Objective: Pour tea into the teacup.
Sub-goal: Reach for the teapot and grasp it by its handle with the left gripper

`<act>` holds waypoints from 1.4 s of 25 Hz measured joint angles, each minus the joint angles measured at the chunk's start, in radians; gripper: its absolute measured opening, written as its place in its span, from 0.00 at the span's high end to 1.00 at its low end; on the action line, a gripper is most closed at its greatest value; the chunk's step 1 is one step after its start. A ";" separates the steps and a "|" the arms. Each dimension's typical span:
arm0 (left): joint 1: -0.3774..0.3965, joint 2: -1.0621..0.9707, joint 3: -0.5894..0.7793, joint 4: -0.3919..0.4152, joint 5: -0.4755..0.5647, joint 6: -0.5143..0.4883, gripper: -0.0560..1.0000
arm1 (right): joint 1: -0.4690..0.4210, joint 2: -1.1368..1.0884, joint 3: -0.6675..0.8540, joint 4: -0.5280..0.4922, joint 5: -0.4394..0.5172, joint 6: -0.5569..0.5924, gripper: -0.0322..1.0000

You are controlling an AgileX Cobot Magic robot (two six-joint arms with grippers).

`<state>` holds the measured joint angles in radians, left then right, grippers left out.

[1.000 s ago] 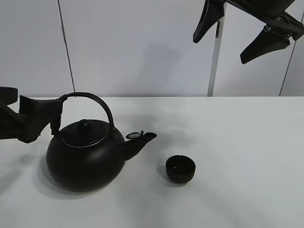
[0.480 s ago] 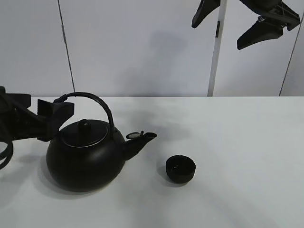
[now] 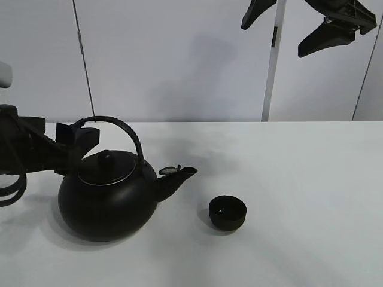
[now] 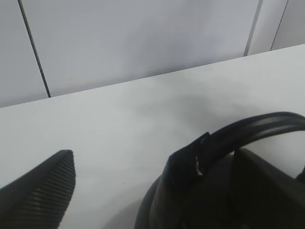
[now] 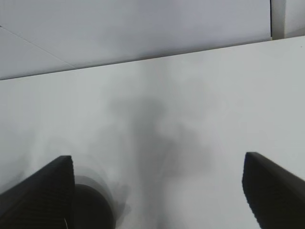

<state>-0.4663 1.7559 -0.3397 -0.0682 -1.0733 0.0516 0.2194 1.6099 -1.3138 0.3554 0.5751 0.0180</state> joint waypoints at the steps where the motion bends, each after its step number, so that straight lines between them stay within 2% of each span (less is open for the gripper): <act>1: 0.000 0.000 0.000 0.005 0.007 0.000 0.35 | 0.000 0.000 0.000 0.000 0.000 0.000 0.33; 7: 0.010 0.007 0.000 0.017 0.022 0.004 0.35 | 0.000 0.000 0.000 0.000 -0.001 0.000 0.33; 28: 0.021 0.104 -0.053 0.033 -0.034 0.003 0.35 | 0.000 0.000 0.000 0.000 -0.008 0.000 0.33; 31: 0.021 0.104 -0.053 0.038 -0.038 0.003 0.42 | 0.000 0.000 0.000 0.000 -0.009 0.000 0.33; 35: 0.021 0.104 -0.053 0.050 -0.057 0.003 0.63 | 0.000 0.000 0.000 0.000 -0.010 0.000 0.33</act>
<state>-0.4449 1.8604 -0.3932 -0.0182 -1.1298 0.0543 0.2194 1.6099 -1.3138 0.3554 0.5651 0.0180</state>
